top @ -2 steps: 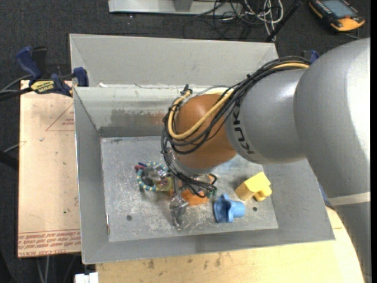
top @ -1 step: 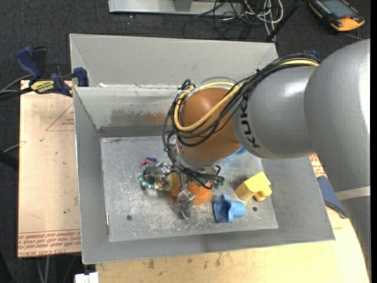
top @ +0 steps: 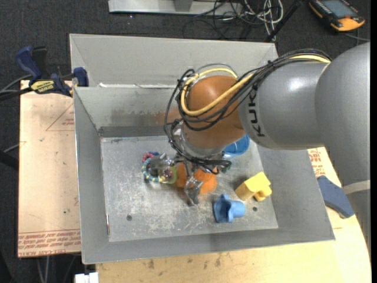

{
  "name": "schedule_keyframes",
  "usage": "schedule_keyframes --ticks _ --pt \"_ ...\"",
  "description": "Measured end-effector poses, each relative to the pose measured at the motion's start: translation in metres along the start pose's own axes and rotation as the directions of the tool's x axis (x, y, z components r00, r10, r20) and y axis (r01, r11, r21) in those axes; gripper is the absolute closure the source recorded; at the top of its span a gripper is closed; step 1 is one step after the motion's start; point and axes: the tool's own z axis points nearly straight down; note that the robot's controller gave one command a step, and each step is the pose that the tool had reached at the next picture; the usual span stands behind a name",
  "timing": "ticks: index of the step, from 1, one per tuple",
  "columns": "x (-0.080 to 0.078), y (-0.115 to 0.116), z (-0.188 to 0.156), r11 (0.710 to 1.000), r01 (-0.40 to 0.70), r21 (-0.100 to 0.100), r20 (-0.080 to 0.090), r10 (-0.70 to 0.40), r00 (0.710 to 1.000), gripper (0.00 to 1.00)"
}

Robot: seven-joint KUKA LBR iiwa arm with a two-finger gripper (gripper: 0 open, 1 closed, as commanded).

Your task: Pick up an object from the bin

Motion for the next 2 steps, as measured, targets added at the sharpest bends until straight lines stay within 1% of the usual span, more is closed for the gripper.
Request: schedule_keyframes --ticks 1,2 --pt "-0.007 -0.016 -0.001 1.000 0.018 0.003 0.001 -0.018 1.000 0.00" --pt "-0.003 -0.056 -0.003 0.992 0.125 0.004 -0.001 -0.125 0.992 1.00"
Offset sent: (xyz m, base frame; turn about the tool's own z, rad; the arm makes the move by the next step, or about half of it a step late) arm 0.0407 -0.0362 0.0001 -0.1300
